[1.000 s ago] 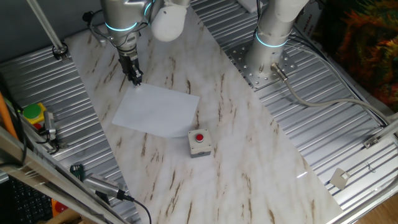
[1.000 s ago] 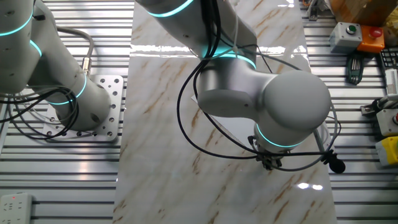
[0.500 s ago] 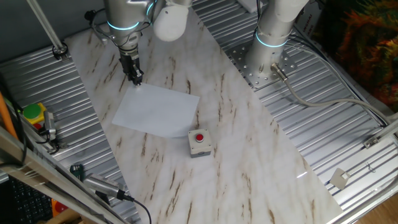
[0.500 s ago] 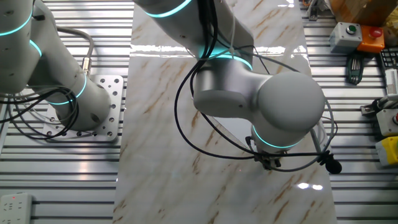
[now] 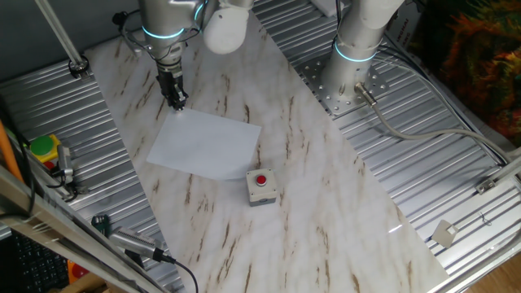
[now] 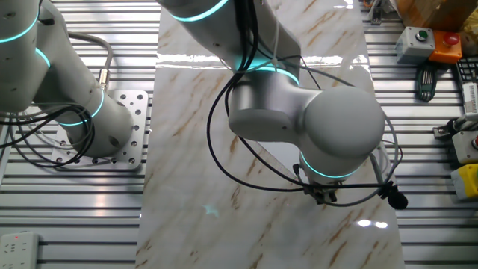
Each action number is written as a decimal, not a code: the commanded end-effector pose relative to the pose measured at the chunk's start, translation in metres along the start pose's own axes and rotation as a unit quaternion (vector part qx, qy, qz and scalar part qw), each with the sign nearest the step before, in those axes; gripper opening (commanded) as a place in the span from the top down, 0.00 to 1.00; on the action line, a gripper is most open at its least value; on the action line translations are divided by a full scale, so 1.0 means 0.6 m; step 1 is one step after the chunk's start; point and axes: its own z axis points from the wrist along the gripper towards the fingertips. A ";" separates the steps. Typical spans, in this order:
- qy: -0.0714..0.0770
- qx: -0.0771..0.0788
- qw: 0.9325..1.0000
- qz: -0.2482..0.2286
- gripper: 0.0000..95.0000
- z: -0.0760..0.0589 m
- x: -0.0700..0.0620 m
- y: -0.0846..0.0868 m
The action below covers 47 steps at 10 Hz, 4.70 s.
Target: Flip over and spread out the paper that is laid flat on the table
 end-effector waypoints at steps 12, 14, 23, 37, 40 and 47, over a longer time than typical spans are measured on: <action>0.040 0.001 0.999 -0.007 0.80 -0.028 -0.015 -0.002; 0.042 -0.001 0.999 -0.010 0.60 -0.045 -0.025 0.001; 0.045 0.010 0.999 0.007 0.60 -0.099 -0.075 0.110; 0.006 0.014 0.991 0.133 0.80 -0.082 -0.031 0.374; 0.004 0.008 0.989 0.149 0.80 -0.073 -0.030 0.405; -0.007 -0.009 0.983 0.184 0.80 -0.062 -0.029 0.439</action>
